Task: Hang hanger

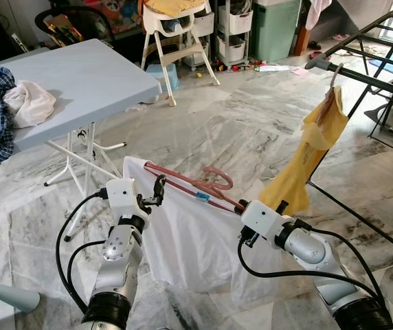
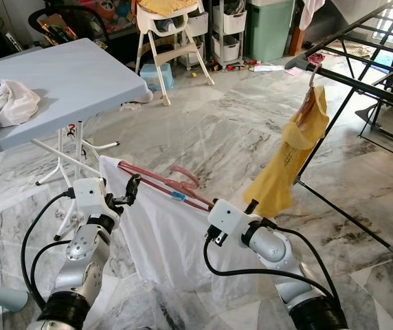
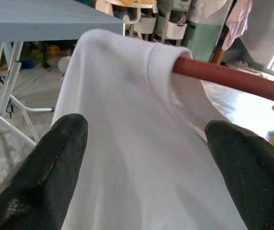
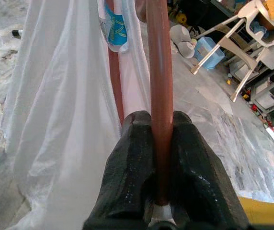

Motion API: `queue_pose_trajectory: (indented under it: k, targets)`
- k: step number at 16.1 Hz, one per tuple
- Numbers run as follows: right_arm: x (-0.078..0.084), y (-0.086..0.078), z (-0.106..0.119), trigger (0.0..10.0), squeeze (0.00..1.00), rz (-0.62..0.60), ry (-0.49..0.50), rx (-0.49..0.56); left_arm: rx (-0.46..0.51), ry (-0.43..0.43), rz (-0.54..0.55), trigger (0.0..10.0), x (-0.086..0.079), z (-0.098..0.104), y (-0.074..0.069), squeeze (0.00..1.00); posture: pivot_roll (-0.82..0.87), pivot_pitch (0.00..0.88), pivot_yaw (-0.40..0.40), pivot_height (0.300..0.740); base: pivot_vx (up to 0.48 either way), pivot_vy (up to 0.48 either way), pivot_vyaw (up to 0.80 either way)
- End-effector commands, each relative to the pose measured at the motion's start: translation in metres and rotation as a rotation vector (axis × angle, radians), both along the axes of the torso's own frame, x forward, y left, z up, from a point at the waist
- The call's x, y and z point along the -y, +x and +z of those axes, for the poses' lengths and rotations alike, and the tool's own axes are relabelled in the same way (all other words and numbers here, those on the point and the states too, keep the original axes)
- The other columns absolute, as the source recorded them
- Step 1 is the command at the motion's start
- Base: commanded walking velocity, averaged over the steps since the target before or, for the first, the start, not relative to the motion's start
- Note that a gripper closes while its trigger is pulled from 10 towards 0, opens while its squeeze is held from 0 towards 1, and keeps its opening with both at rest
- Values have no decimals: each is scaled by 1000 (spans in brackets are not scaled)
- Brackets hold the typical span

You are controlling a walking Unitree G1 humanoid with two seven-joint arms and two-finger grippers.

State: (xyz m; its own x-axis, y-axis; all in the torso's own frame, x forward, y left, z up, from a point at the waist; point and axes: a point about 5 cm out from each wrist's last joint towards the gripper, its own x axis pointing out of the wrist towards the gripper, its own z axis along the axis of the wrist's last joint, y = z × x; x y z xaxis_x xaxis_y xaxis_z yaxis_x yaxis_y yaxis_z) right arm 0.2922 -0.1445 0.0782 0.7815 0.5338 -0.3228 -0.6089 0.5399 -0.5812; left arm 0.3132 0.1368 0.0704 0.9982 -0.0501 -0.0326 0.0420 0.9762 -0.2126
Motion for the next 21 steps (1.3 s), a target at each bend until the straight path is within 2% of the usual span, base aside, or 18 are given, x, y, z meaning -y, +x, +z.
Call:
queue_pose_trajectory:
  k: [1, 3, 4, 5, 6, 15, 21]
  targets:
    - [-7, 2, 15, 0, 0, 28, 40, 50, 11, 31, 24, 10000, -5, 3, 4, 1000, -140, 13, 98, 740, 0, 0, 0]
    - [-8, 1, 17, 0, 0, 42, 45, 51, 13, 42, 29, 10000, -5, 4, 7, 1000, -145, 12, 97, 740, 0, 0, 0]
    - [-9, 0, 17, 0, 0, 48, 48, 50, 12, 26, 23, 8706, -4, 4, 9, 0, -148, 10, 96, 740, 0, 0, 0]
    - [-9, 0, 17, 0, 0, 51, 47, 51, 14, 32, 27, 3608, -3, 5, 11, 0, -151, 10, 96, 740, 0, 0, 0]
    - [-9, 0, 17, 0, 0, 51, 48, 51, 12, 29, 27, 0, -2, 5, 12, 0, -152, 8, 95, 740, 0, 0, 0]
    - [-8, 0, 18, 0, 0, 45, 47, 52, 5, 49, 56, 0, -13, 2, 15, 0, -153, 1, 106, 740, 0, 0, 0]
    - [-8, 0, 18, 0, 0, 50, 45, 50, 9, 52, 59, 0, -14, 3, 17, 0, -155, 2, 104, 740, 0, 0, 0]
